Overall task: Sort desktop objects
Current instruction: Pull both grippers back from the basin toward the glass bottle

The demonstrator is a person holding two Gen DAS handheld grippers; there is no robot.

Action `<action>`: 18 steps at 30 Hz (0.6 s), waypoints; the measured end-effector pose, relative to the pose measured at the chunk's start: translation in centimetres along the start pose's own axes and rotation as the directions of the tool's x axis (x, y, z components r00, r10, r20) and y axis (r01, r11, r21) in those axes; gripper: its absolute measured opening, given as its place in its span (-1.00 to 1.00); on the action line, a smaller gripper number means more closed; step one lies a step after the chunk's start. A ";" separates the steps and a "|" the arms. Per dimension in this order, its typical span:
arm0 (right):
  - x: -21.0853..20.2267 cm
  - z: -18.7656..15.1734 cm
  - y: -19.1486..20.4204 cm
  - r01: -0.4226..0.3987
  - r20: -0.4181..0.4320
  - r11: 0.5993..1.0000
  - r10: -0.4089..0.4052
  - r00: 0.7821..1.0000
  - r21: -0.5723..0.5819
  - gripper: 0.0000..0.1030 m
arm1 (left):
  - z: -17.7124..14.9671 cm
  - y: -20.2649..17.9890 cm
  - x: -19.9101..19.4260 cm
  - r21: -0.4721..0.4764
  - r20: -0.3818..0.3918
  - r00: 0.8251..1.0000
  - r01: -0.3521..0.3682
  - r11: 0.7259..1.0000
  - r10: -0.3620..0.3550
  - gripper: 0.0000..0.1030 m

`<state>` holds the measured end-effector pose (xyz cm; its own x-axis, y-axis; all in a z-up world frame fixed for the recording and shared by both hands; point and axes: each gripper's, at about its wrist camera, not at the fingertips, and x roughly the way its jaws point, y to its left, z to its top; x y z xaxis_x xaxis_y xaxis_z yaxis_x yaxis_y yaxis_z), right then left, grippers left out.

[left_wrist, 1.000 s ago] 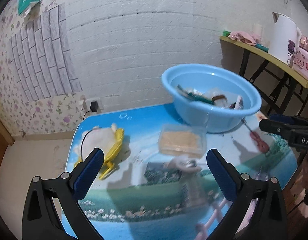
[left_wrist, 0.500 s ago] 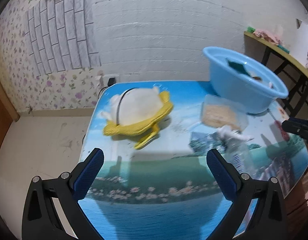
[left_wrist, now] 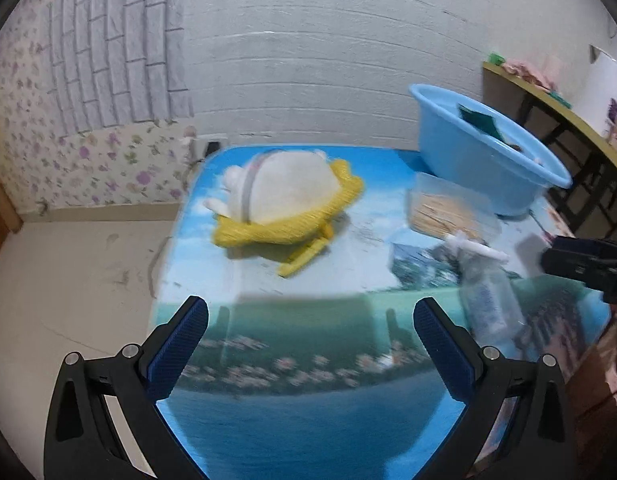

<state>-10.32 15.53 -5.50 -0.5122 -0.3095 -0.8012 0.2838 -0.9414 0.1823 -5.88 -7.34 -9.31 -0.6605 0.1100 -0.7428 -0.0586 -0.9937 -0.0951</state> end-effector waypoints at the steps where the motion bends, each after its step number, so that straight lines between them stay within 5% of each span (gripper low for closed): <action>1: 0.2 0.0 0.2 0.001 -0.005 1.000 -0.001 1.000 -0.004 0.39 | -0.3 -0.6 0.1 0.007 -0.008 1.000 0.020 1.000 -0.020 1.00; 5: 0.6 0.2 0.3 0.008 -0.013 1.000 -0.008 1.000 -0.003 0.38 | -0.9 -3.4 0.3 0.038 -0.030 0.992 0.127 0.991 -0.125 1.00; 11: 0.9 0.2 -0.2 0.054 -0.013 0.998 -0.054 0.998 -0.015 0.37 | -0.5 -7.8 0.4 0.140 -0.040 0.980 0.197 0.970 -0.193 0.99; 18: 0.6 0.1 -1.4 0.043 -0.006 0.999 -0.043 0.999 -0.001 0.33 | 0.2 -10.1 2.0 0.187 -0.068 0.977 0.210 0.960 -0.200 0.99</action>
<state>-11.09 16.61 -6.21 -0.5189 -0.2682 -0.8117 0.2626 -0.9536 0.1473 -6.70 2.95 -9.71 -0.5832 0.3078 -0.7517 -0.3347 -0.9343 -0.1229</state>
